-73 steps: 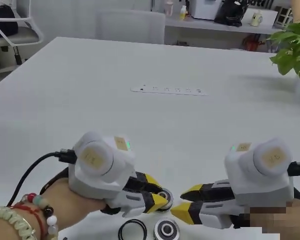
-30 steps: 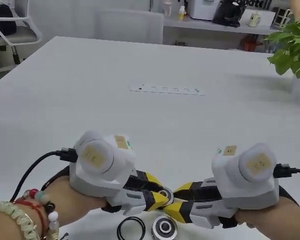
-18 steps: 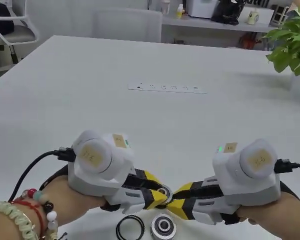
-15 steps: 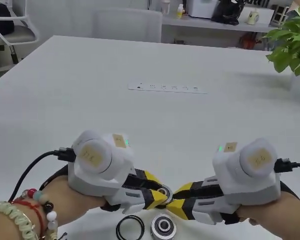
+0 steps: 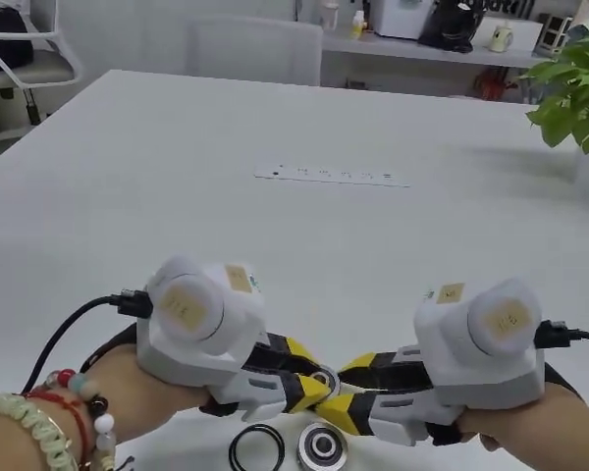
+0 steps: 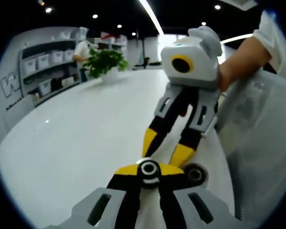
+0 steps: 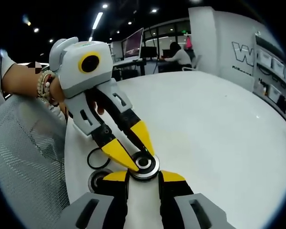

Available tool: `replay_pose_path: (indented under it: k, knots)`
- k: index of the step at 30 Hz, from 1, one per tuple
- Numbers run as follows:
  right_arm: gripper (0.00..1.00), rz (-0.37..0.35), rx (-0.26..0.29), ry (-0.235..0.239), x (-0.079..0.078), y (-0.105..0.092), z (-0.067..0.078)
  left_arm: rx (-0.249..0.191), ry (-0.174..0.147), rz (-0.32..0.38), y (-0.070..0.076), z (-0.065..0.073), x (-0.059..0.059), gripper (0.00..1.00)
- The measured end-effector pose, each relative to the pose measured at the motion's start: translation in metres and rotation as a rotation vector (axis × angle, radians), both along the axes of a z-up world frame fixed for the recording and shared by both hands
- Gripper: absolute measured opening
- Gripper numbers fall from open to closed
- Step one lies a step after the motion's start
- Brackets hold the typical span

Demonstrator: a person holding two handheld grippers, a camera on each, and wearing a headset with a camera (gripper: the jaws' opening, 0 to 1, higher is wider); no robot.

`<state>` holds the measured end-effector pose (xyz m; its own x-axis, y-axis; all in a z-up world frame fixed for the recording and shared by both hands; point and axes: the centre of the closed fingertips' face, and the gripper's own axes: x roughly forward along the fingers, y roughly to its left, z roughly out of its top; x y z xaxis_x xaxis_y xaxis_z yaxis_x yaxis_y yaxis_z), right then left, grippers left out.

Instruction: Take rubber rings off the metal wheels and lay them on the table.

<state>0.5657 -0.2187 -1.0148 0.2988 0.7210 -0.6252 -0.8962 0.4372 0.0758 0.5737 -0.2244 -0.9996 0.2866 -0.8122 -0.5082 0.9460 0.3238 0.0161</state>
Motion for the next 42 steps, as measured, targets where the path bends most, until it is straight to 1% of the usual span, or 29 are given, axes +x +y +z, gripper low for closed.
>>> replay_pose_path:
  k: [2, 5, 7, 8, 9, 10, 13, 17, 22, 25, 30, 31, 33, 37, 39, 40, 42]
  knots:
    - [0.21, 0.011, -0.009, -0.008, -0.001, -0.001, 0.000, 0.004, -0.004, -0.003, 0.000, 0.000, 0.000, 0.14]
    - [0.19, 0.018, -0.015, -0.009, -0.001, -0.003, 0.000, 0.004, -0.004, -0.002, 0.000, 0.000, 0.000, 0.14]
    - [0.16, 0.012, -0.022, 0.006, -0.002, -0.005, -0.002, 0.005, -0.004, 0.000, 0.000, 0.000, 0.001, 0.14]
    - [0.07, 0.015, -0.046, 0.006, -0.002, -0.009, -0.005, 0.006, -0.003, 0.005, 0.001, 0.000, 0.001, 0.14]
    - [0.04, 0.023, -0.029, -0.013, 0.000, -0.008, -0.004, 0.004, 0.000, 0.007, 0.001, 0.000, 0.002, 0.14]
    - [0.04, 0.002, -0.025, 0.015, -0.001, -0.009, -0.004, 0.003, 0.001, 0.009, 0.001, 0.000, 0.002, 0.14]
    - [0.04, 0.011, -0.035, 0.002, -0.002, -0.008, -0.004, 0.003, 0.003, 0.011, 0.001, -0.001, 0.002, 0.14]
    - [0.02, -0.002, -0.039, 0.005, 0.000, -0.010, -0.005, 0.004, 0.001, 0.012, 0.001, -0.001, 0.002, 0.14]
    - [0.00, -0.036, -0.044, 0.007, 0.004, -0.013, -0.004, 0.006, -0.002, 0.014, 0.001, -0.001, 0.002, 0.14]
    - [0.00, -0.067, -0.043, 0.018, 0.007, -0.016, -0.003, 0.006, -0.002, 0.013, 0.001, -0.001, 0.002, 0.14]
    - [0.00, -0.118, -0.011, 0.051, 0.012, -0.018, 0.000, 0.011, -0.004, 0.010, 0.001, -0.001, 0.002, 0.14]
    - [0.00, -0.135, 0.005, 0.066, 0.013, -0.019, 0.001, 0.010, -0.003, 0.010, 0.001, -0.001, 0.002, 0.14]
    - [0.00, -0.152, 0.020, 0.088, 0.013, -0.019, 0.001, 0.006, 0.001, 0.011, 0.002, -0.001, 0.002, 0.14]
    - [0.00, -0.169, 0.036, 0.108, 0.013, -0.019, 0.002, 0.008, -0.001, 0.010, 0.002, -0.001, 0.002, 0.14]
    - [0.00, -0.185, 0.079, 0.121, 0.014, -0.017, 0.007, 0.005, -0.001, 0.010, 0.002, -0.001, 0.002, 0.14]
    - [0.00, -0.191, 0.086, 0.129, 0.015, -0.016, 0.009, 0.004, -0.001, 0.010, 0.002, -0.001, 0.002, 0.14]
    - [0.00, -0.186, 0.077, 0.123, 0.014, -0.016, 0.008, 0.003, -0.002, 0.011, 0.002, -0.001, 0.002, 0.13]
